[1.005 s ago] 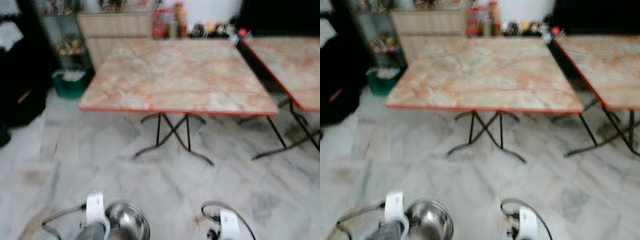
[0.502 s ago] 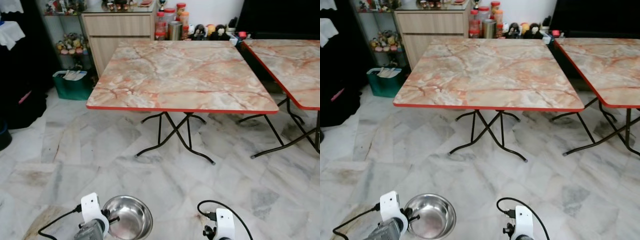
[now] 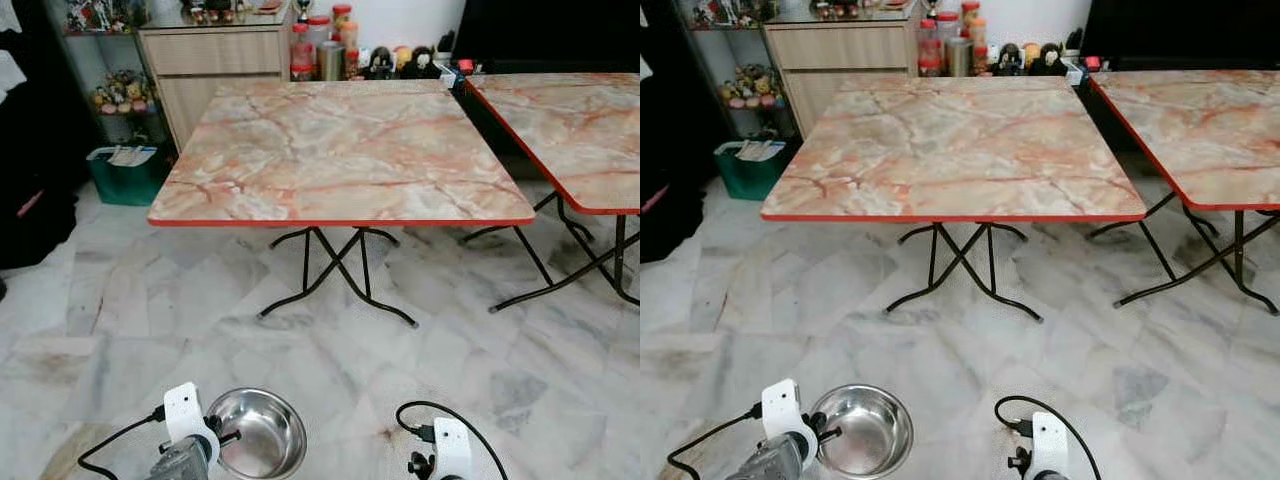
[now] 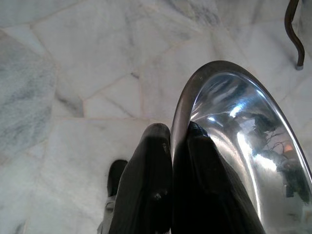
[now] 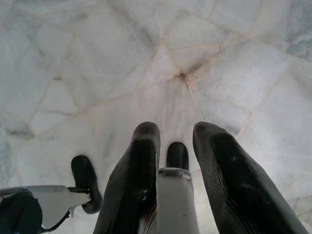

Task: Setting the table

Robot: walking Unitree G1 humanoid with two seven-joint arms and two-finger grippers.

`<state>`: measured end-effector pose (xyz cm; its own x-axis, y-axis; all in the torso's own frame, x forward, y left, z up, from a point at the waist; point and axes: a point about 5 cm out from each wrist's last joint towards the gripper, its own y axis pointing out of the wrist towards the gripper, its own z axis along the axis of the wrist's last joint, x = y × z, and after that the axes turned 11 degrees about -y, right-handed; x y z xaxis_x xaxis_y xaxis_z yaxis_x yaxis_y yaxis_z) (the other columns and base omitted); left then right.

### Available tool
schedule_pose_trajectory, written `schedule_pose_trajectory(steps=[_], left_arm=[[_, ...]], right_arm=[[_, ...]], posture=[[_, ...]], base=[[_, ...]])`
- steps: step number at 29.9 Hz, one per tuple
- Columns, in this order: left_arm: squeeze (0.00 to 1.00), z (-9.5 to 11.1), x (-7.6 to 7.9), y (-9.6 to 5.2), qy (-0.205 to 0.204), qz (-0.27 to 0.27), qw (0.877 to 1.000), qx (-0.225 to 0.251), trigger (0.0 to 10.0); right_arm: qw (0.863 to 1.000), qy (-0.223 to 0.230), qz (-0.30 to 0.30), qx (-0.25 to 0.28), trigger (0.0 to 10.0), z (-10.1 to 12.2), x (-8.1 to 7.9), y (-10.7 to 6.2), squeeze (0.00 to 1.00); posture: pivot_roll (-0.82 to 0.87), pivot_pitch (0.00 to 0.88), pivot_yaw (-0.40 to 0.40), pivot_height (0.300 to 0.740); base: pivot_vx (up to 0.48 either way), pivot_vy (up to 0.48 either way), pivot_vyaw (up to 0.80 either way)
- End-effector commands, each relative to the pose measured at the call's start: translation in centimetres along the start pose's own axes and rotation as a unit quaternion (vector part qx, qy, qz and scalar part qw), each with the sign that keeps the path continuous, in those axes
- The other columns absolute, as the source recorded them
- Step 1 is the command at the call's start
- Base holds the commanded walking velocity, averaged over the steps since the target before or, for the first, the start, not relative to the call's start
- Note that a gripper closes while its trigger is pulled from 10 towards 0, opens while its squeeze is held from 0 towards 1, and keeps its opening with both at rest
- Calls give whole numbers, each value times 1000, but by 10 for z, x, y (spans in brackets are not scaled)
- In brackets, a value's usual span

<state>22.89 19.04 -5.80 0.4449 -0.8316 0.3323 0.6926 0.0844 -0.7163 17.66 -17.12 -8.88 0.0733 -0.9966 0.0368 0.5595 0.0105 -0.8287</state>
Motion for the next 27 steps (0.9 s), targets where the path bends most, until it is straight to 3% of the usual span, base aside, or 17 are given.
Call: schedule_pose_trajectory(steps=[1, 27], left_arm=[[0, 1, 0, 0, 7, 1, 1000, 4, 10000], [0, -3, 2, 0, 10, 1, 1000, 2, 10000]], right_arm=[[1000, 2, 1, 6, 10000, 5, 0, 1, 0], [1000, -6, -14, 0, 10000, 2, 4, 0, 0]], posture=[[-70, 0, 0, 740], [-74, 0, -8, 740]], base=[[364, 0, -469], [389, 0, -56]])
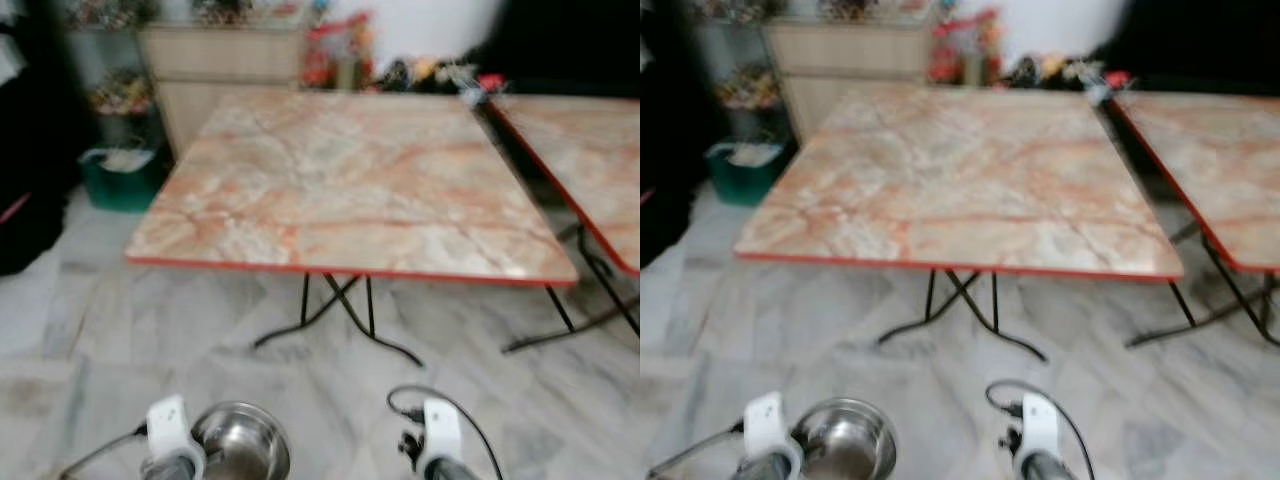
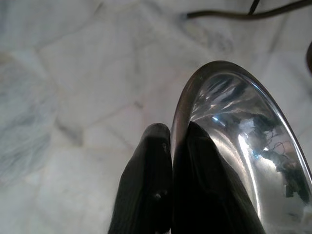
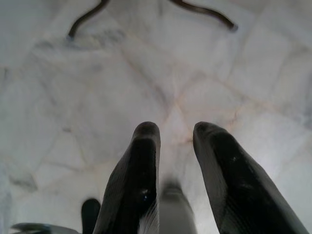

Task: Setting the table

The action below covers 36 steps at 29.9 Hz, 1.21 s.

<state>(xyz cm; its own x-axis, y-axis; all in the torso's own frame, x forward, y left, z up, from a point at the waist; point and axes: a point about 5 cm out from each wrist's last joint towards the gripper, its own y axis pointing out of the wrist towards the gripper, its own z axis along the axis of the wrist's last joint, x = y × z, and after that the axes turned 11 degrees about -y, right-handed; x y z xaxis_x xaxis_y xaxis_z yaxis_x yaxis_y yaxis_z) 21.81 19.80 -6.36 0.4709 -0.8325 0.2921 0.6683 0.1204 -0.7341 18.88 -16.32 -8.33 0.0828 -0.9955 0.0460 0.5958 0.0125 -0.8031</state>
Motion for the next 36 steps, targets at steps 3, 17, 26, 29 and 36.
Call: schedule_pose_trajectory(steps=[3, 17, 26, 29, 36], left_arm=[[0, 3, 16, 2, 4, -24, 1000, 4, 10000], [0, 6, 11, 1, 9, -24, 1000, 17, 10000], [0, 49, -13, -2, -35, 44, 989, 139, 10000], [0, 75, -28, -9, -44, 96, 971, 216, 10000], [0, 126, -43, -28, -28, 180, 918, 353, 10000]], right_arm=[[1000, 0, -12, -20, 10000, -11, 10, -2, 0], [1000, -5, -16, -26, 10000, -13, 11, -3, 0], [999, -14, -14, -35, 10000, -18, 11, -4, 0], [999, -19, -11, -35, 10000, -18, 10, -4, 0], [999, -26, -5, -32, 10000, -14, 8, -3, 0]], posture=[[-72, 0, -10, 740], [-69, 0, -10, 740], [-61, 0, -7, 740], [-57, 0, -11, 740], [-51, 0, -14, 740]], base=[[415, 0, 0], [270, 0, 0], [0, 0, 0], [0, 0, 0], [0, 0, 0]])
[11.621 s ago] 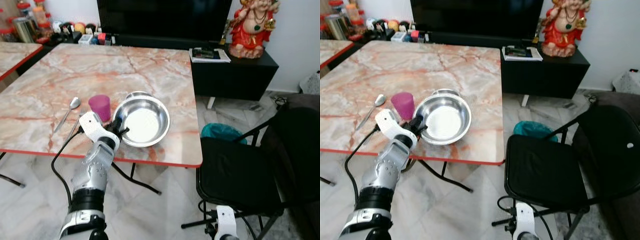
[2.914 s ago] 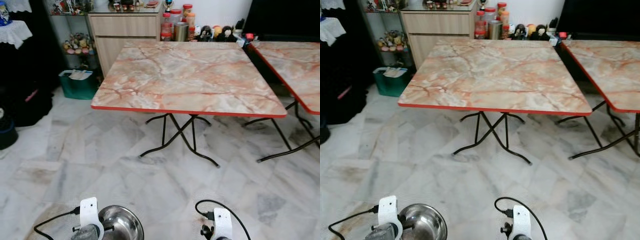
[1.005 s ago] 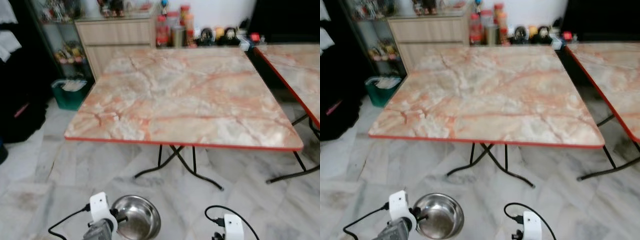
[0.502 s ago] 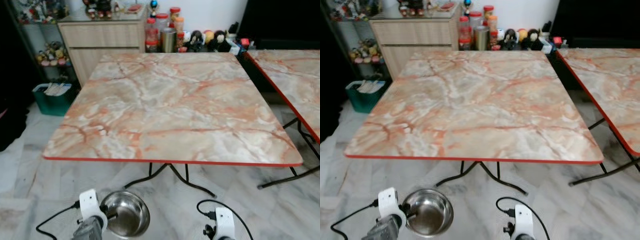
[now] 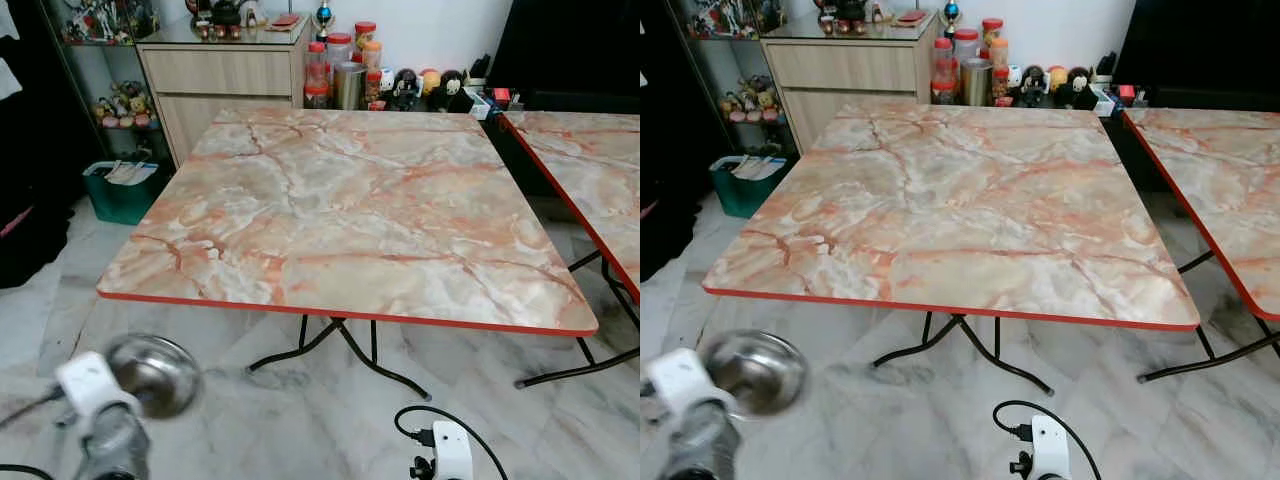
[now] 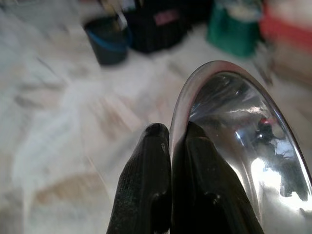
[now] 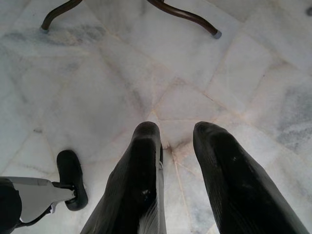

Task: Setting the table

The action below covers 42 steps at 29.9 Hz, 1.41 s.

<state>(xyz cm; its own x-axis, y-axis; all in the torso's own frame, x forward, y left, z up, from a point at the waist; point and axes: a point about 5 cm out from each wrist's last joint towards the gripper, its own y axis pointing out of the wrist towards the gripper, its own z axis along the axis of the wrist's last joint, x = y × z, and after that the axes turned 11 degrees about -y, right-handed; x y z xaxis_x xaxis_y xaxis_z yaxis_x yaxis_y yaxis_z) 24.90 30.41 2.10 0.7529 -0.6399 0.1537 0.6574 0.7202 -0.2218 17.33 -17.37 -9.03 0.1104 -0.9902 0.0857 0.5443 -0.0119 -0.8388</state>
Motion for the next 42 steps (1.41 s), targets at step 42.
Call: schedule_pose_trajectory(steps=[42], left_arm=[[0, 80, 226, -84, -226, -439, 864, -101, 10000]], right_arm=[[1000, 28, -9, -3, 10000, -1, 2, 0, 0]], posture=[[-67, 8, -4, 740]], base=[[20, 0, -75]])
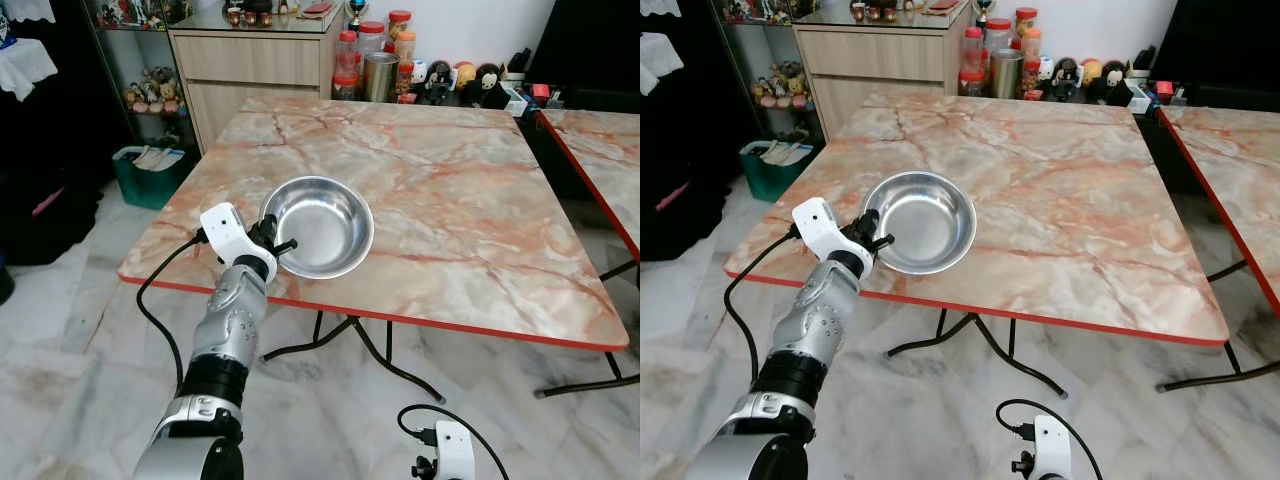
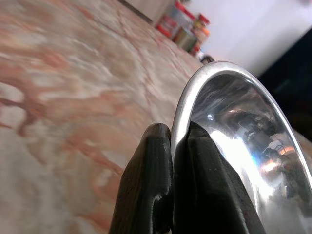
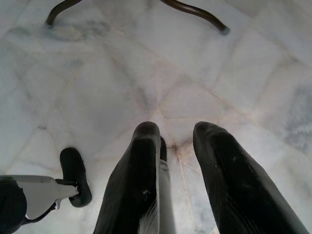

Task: Setting the table

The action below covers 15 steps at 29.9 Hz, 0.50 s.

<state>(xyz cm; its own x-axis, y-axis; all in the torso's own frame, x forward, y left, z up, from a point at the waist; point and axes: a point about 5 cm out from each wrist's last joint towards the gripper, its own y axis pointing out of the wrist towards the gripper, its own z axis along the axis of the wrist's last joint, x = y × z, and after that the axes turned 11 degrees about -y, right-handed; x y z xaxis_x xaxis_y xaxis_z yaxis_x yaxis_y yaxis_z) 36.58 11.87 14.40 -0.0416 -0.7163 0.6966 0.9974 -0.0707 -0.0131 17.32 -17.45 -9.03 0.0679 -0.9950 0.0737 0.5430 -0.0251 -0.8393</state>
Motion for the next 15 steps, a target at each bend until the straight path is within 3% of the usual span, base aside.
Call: schedule_pose_trajectory(steps=[1, 4, 15], left_arm=[[0, 9, 1, 0, 9, -10, 1000, 8, 10000], [0, 11, -2, 0, 13, -8, 1000, 10, 10000], [0, 13, -7, -3, 17, -4, 1000, 11, 10000]], right_arm=[[1000, 8, 0, -3, 10000, -1, 1, 0, 0], [1000, 6, -1, -1, 10000, 0, 2, 0, 0], [1000, 5, 0, 10, 10000, 5, 0, 1, 0]], posture=[[-59, 10, -8, 740], [-58, 10, -8, 740], [-57, 12, -9, 740]], base=[[326, 0, -719], [328, 0, -717], [410, 0, 0]])
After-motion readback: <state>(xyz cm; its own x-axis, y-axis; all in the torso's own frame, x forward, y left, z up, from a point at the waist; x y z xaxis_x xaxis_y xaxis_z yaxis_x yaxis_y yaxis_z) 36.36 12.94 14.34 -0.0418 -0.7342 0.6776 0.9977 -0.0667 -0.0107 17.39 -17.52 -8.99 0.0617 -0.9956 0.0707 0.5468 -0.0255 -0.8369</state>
